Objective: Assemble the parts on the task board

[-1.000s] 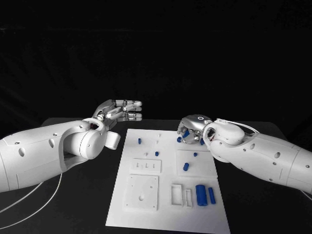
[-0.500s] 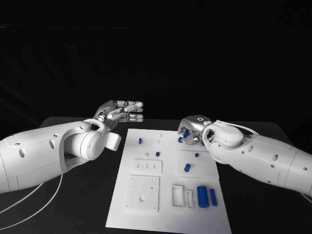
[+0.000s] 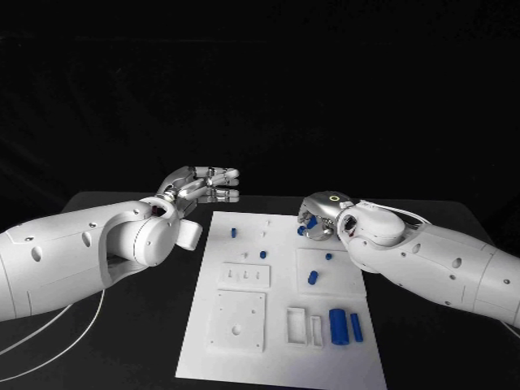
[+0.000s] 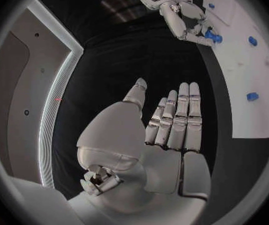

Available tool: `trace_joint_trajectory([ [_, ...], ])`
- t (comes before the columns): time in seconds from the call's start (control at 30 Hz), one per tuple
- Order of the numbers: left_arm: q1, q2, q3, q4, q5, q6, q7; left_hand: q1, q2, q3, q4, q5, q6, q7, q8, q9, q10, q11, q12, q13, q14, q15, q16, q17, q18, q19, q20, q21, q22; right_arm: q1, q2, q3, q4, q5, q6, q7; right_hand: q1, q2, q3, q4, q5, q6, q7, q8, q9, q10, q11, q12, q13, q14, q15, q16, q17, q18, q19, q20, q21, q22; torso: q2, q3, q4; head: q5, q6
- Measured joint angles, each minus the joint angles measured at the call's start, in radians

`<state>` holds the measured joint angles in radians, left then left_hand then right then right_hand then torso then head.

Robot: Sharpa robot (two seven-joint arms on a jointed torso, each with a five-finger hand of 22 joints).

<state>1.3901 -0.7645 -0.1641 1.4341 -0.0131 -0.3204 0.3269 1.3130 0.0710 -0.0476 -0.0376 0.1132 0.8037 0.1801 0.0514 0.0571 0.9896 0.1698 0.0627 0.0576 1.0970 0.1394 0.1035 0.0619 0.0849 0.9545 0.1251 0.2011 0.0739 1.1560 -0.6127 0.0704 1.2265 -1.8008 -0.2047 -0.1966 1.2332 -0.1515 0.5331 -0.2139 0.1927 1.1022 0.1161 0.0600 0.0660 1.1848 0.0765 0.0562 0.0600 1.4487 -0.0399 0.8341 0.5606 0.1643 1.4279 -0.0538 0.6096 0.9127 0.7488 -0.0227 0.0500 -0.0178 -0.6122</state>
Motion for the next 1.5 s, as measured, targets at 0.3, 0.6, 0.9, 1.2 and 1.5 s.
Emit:
trace_joint_trajectory([
  [0.3,0.000,0.000,0.000,-0.001,0.000,0.001,-0.001,0.000,0.000,0.000,0.000,0.000,0.000,0.000,0.000,0.000,0.000,0.000,0.000,0.000,0.000,0.000,0.000,0.000,0.000,0.000,0.000,0.000,0.000,-0.007,0.009,0.000,-0.004,-0.003,0.009,0.000,0.000,0.000,0.006,0.001,0.000,0.012,-0.004,0.000,0.000,0.009,-0.005,0.000,0.000,-0.003,0.003,0.000,0.000,-0.002,0.005,0.002,-0.006,0.043,0.007,-0.0017,0.0024,0.000,0.001],
  [0.6,0.001,0.001,0.000,-0.003,-0.001,0.001,-0.006,0.000,0.000,0.000,0.000,0.000,-0.010,0.001,0.000,-0.001,-0.004,0.004,0.000,0.000,0.000,0.000,0.000,0.000,0.000,0.000,0.000,0.000,0.000,-0.006,0.011,0.003,-0.006,-0.003,0.006,0.002,-0.005,0.005,0.035,0.007,-0.016,0.032,-0.010,0.000,0.001,0.043,-0.016,0.000,-0.001,0.000,0.006,0.000,-0.001,-0.002,0.007,0.000,-0.010,0.075,0.012,-0.0021,0.0001,0.004,0.000],
  [0.9,0.001,0.002,0.000,-0.006,-0.001,0.001,-0.011,0.000,0.000,0.000,0.000,0.000,-0.010,0.001,0.000,-0.001,-0.004,0.004,0.000,0.000,0.000,0.000,0.000,0.000,0.000,0.000,0.000,0.000,0.000,-0.007,0.011,0.001,-0.005,-0.003,-0.029,-0.002,0.024,0.035,0.125,-0.020,-0.126,0.110,-0.024,0.005,0.015,0.119,-0.028,-0.003,0.000,-0.004,-0.010,0.004,0.004,-0.018,0.014,-0.014,0.020,0.124,0.015,-0.0016,0.0001,0.003,0.002],
  [1.2,0.001,0.003,0.000,-0.014,-0.002,0.000,-0.015,0.000,0.000,0.000,0.000,0.000,-0.010,0.001,0.000,-0.001,-0.004,0.004,0.000,0.000,0.000,0.000,0.000,0.000,0.000,0.000,0.000,0.000,0.000,-0.010,0.006,0.000,0.007,-0.004,-0.125,-0.029,0.024,0.035,0.151,-0.029,-0.128,0.139,-0.034,0.001,0.021,0.129,-0.017,0.001,0.000,0.000,-0.014,0.000,0.004,-0.033,0.012,-0.026,0.014,0.159,0.017,-0.0019,-0.0001,0.002,0.010],
  [1.5,0.001,0.005,0.000,-0.027,-0.002,0.000,-0.016,0.000,0.000,0.000,0.000,0.000,-0.010,0.001,0.000,-0.001,-0.004,0.004,0.000,0.000,0.000,0.000,0.000,0.000,0.000,0.000,0.000,0.000,0.000,-0.007,0.008,0.001,0.026,-0.009,-0.190,-0.075,0.024,0.035,0.151,-0.029,-0.132,0.143,-0.038,0.000,0.021,0.131,-0.016,0.001,0.000,0.000,-0.021,0.000,0.009,-0.042,0.016,-0.031,-0.002,0.186,0.019,-0.0038,0.0018,0.001,0.025],
])
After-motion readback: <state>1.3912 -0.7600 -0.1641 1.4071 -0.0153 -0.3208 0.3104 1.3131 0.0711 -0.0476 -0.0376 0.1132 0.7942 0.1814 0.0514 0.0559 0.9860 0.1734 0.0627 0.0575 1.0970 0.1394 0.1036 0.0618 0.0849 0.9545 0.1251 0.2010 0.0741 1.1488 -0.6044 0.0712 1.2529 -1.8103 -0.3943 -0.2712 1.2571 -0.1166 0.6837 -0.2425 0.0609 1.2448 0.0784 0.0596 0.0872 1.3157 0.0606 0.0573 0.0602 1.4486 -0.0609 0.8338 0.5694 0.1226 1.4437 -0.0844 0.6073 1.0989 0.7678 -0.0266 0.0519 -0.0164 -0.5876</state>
